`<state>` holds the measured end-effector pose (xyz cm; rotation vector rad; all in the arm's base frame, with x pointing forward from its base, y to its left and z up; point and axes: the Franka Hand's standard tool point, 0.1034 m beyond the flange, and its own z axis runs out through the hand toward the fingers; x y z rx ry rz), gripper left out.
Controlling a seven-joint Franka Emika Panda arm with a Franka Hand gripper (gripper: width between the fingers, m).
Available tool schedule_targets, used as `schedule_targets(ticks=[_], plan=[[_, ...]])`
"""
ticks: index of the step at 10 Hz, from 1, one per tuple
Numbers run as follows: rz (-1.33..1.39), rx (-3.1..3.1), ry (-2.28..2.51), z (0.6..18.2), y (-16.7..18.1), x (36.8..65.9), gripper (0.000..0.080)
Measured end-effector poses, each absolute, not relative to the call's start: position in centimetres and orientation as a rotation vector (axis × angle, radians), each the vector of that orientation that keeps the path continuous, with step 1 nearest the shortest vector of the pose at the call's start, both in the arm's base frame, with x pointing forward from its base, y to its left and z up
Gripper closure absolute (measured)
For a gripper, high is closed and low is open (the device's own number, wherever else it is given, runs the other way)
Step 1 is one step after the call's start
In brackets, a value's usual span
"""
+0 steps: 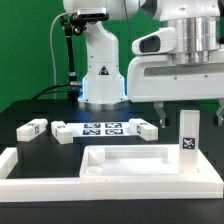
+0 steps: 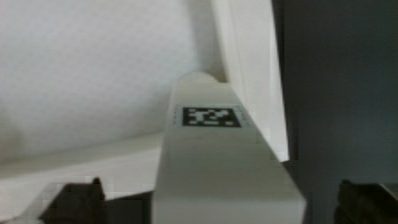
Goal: Assemble desk
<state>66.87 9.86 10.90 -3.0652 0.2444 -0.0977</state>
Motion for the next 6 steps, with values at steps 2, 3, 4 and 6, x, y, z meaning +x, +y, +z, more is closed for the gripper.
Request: schedule_targets(ticks=[2,3,4,6], plan=[[-0.105,-3.064,0.239,10.78,9.79,66.81,0.0163],[-0.080,-3.066,0.250,10.79,9.74,66.68,0.0163],[-0.082,-3.066,0.248,10.78,9.74,66.70,0.0330],[-0.082,-3.067,0.249,10.76,9.68,66.69,0.0511]])
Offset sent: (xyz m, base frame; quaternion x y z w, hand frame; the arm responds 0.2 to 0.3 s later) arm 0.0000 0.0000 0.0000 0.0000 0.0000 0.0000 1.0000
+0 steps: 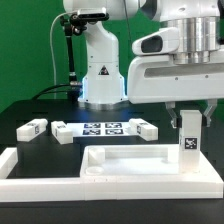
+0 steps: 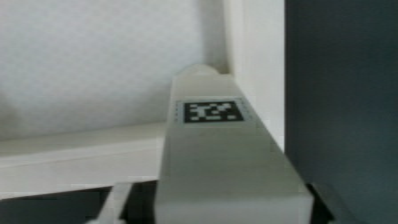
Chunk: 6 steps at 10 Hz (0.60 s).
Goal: Assemble desk
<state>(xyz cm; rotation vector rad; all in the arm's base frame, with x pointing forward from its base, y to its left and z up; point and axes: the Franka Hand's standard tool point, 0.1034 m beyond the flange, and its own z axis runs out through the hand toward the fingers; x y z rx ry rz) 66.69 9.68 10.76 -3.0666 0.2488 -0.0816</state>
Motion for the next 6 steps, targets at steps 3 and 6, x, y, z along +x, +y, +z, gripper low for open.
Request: schedule_targets(ticks=[3,6], plan=[[-0.114,-3.028,0.434,10.72,9.34,66.85,0.0511],[-0.113,-2.925,0.661,10.72,8.69,66.98,0.0509]])
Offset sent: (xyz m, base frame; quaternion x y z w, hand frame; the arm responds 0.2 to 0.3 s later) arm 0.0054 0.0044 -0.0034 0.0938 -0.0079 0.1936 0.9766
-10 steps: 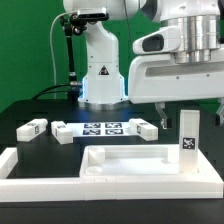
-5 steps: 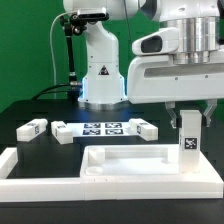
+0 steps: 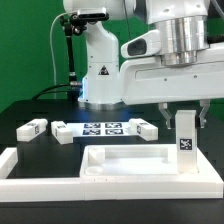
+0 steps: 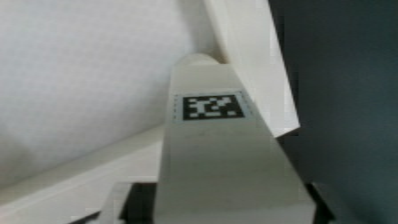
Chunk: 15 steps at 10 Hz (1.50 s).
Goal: Assemble desk
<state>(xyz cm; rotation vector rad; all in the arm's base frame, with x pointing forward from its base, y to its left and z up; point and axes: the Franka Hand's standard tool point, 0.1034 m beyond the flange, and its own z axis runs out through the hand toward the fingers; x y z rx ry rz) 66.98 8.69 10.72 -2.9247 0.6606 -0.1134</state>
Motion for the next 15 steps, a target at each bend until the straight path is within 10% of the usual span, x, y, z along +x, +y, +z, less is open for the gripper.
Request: schedule_targets(ticks=[15], plan=[[0.074,-2.008,2.113,10.5,9.6,66.3,0.0497]])
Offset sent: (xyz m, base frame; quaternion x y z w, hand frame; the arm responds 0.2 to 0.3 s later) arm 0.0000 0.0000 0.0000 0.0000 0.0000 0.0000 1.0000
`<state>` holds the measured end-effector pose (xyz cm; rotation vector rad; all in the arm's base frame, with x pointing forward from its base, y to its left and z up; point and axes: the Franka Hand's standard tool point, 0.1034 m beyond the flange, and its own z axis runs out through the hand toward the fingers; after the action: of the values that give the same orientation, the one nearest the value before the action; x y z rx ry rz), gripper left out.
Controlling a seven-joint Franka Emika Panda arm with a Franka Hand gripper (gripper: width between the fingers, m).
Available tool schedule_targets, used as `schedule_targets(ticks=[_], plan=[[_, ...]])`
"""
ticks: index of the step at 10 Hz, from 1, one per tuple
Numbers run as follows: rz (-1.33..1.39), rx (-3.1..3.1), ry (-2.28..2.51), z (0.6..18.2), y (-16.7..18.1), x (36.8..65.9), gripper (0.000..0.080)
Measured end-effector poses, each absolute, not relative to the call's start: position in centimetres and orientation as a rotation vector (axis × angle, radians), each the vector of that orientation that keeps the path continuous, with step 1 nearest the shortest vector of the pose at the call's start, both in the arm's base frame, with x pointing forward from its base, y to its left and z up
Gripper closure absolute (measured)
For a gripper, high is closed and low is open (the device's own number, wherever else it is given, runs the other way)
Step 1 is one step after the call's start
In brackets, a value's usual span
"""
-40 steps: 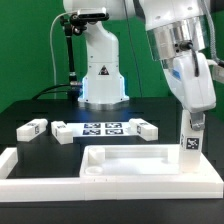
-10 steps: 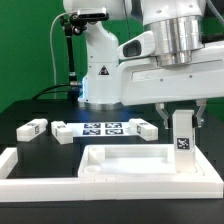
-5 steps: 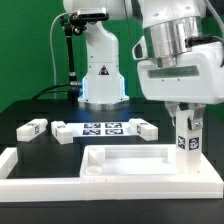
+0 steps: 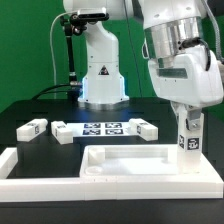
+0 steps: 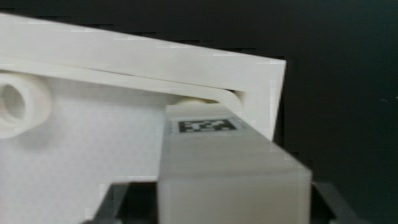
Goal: Assemble desk
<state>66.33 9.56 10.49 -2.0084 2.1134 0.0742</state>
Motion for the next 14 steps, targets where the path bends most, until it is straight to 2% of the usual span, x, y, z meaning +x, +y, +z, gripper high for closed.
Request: schedule_targets(ticks=[2,6,7,8,9,10,11,12,14], plan=[[0.111,-1.650,2.356,10.3,10.2,66.7,0.0496],[0.111,-1.465,2.466,10.3,10.2,66.8,0.0496],[0.126,-1.421,2.487,10.2,10.4,66.7,0.0417],[0.120,-1.474,2.454,10.2,10.5,66.7,0.0417],[0.121,-1.476,2.452,10.2,10.5,66.7,0.0236],[0.120,-1.484,2.448,10.2,10.6,66.7,0.0236],[0.119,-1.488,2.445,10.2,10.6,66.7,0.0164],[0.117,-1.500,2.436,10.3,10.7,66.7,0.0153],[0.106,-1.559,2.378,12.2,11.2,66.2,0.0150]])
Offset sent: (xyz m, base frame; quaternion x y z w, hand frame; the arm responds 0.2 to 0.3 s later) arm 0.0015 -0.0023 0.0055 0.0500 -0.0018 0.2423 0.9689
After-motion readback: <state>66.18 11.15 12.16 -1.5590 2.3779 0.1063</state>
